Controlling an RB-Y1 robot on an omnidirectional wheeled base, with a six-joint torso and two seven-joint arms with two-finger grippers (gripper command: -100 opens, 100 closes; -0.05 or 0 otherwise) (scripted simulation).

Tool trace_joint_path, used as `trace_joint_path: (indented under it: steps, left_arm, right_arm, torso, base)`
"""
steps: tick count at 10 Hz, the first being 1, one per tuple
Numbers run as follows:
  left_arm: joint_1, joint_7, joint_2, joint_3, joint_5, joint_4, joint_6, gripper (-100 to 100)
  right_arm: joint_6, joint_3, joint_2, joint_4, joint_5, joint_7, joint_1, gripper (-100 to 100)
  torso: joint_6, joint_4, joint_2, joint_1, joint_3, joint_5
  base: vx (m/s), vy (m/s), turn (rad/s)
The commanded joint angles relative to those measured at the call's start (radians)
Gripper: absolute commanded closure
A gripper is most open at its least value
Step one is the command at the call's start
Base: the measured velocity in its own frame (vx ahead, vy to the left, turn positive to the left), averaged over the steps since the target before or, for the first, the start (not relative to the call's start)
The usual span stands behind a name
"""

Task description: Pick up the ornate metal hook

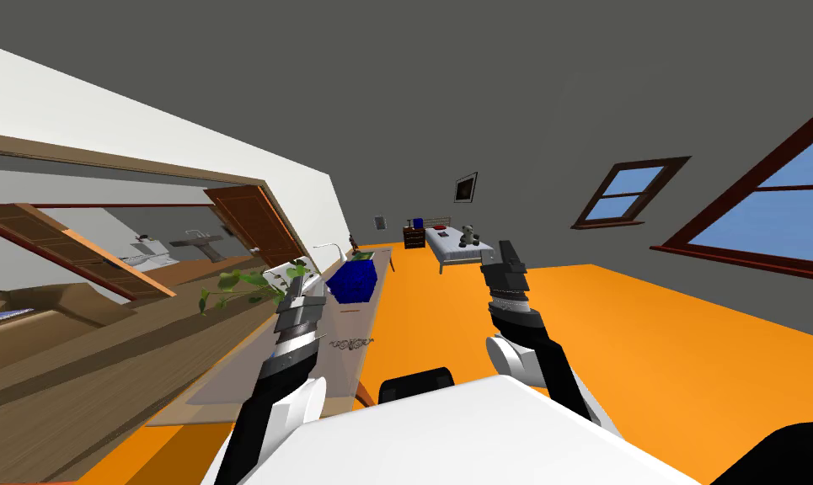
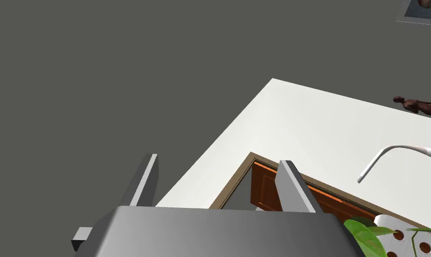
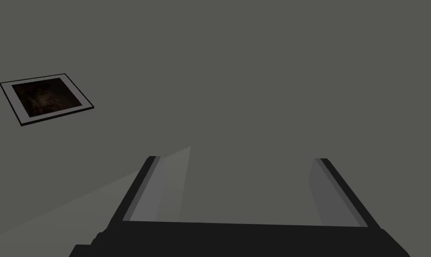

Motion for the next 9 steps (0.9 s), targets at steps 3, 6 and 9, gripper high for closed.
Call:
trace_joint_path:
  steps: [3, 6, 9]
  left_arm:
    - [-0.044, 0.004, 0.075, 0.001, 0.0, 0.07, 0.065, -100]
    - [-0.099, 0.008, 0.114, 0.001, 0.001, 0.157, 0.145, -100]
    - [-0.146, 0.012, 0.133, 0.001, 0.002, 0.224, 0.217, -100]
  right_arm:
    - [0.0, 0.0, 0.0, 0.0, 0.0, 0.0, 0.0, 0]
    - [0.0, 0.0, 0.0, 0.0, 0.0, 0.0, 0.0, 0]
    - [0.0, 0.0, 0.0, 0.0, 0.0, 0.0, 0.0, 0]
  torso:
    - [0.0, 0.0, 0.002, -0.006, 0.001, -0.001]
    - [0.0, 0.001, 0.005, -0.003, 0.003, -0.001]
    - [0.0, 0.001, 0.003, -0.001, 0.002, 0.0]
  base:
    - [-0.036, -0.09, -0.057]
    - [-0.072, -0.041, -0.065]
    - [-0.043, -0.016, -0.053]
